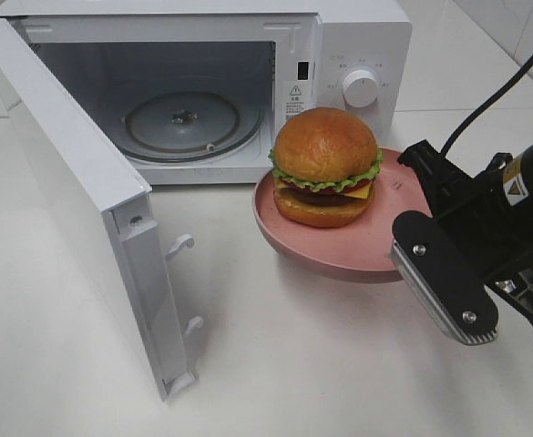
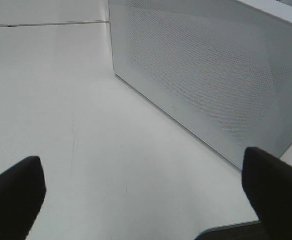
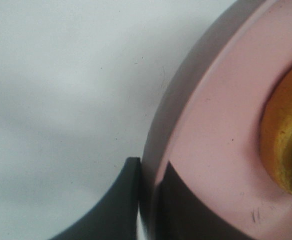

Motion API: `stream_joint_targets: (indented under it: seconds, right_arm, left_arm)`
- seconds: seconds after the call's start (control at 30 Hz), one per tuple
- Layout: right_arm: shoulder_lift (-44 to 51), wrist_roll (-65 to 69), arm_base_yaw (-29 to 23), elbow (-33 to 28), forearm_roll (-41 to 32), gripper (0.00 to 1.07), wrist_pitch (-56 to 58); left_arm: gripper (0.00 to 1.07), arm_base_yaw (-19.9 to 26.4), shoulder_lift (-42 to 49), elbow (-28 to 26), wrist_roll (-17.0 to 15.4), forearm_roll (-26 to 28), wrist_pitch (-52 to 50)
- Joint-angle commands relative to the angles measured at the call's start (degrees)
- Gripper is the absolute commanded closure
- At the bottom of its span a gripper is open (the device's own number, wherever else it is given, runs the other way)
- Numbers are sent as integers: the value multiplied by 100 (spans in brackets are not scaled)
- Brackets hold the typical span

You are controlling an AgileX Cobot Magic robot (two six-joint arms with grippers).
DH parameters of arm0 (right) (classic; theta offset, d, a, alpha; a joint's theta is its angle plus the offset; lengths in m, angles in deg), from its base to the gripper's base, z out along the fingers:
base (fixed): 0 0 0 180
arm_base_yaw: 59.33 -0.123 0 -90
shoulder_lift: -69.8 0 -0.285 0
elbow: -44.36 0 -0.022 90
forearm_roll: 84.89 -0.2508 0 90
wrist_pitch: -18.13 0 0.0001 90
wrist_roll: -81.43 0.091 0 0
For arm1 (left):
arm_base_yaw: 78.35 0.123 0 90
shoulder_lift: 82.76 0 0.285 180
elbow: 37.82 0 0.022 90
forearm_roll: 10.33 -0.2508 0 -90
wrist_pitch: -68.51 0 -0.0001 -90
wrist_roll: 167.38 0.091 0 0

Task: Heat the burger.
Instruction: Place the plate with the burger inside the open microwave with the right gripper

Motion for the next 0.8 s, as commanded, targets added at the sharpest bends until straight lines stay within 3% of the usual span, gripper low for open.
stream_joint_targets:
  seconds: [0.03,0.43,0.63,0.8]
  right_arm:
    - [52,-218,69,126,-40,107,-269]
    - [52,-212,29,126,-143,107,-556]
    - [0,195,-504,126,149,107,-940]
    - [-229,235,-550,126,218,107,-1094]
  left_arm:
    - [7,23,97,17,0,52,-86]
    - [7,23,97,17,0,52,-86]
    - [7,23,97,17,0,52,-86]
    - [7,23,97,17,0,52,-86]
